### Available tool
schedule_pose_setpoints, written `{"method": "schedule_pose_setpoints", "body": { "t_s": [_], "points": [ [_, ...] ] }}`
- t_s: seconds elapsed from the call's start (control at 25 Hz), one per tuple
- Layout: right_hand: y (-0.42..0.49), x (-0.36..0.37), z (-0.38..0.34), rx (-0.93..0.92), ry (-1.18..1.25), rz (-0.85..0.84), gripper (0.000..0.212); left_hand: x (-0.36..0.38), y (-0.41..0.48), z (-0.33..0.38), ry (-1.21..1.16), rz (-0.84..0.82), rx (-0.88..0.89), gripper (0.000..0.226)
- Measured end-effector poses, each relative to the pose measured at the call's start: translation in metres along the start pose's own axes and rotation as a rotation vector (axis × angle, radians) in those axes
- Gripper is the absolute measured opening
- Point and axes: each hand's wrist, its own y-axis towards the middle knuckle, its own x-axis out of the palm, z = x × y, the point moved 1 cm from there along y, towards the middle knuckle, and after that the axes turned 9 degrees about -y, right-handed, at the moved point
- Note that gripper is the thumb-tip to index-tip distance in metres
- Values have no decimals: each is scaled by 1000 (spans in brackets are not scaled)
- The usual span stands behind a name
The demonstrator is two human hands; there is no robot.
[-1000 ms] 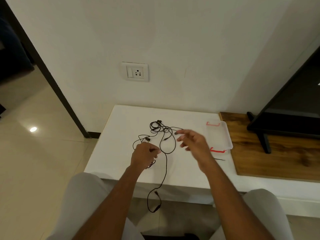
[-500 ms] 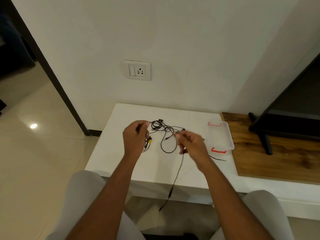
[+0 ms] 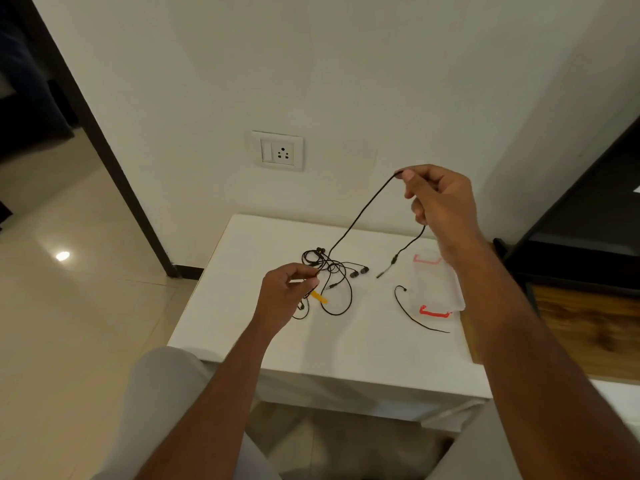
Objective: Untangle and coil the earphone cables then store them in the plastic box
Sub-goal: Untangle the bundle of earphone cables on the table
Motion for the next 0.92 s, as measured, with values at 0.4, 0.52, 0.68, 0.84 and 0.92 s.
{"method": "schedule_pose_setpoints", "body": {
  "t_s": [0.4,0.52,0.68,0.84,0.92],
  "points": [
    [2,-1,-6,-61,-55,8,13,29,-9,-18,159,-81,-7,22],
    [-4,-1,-10,-61,-55,-23,13,35,-11,-21,203,-14,-5,33],
    [-17,5,-17,-89,-80,-96,14,37,-10,-20,178,14,-87,35],
    [-15,4,-17,-108,-125,-89,15,34,-11,-18,226,25,-69,15],
    [-9,-2,-12,-93,-141,-15,14,31,-12,-12,68,89,-119,15]
  ]
}}
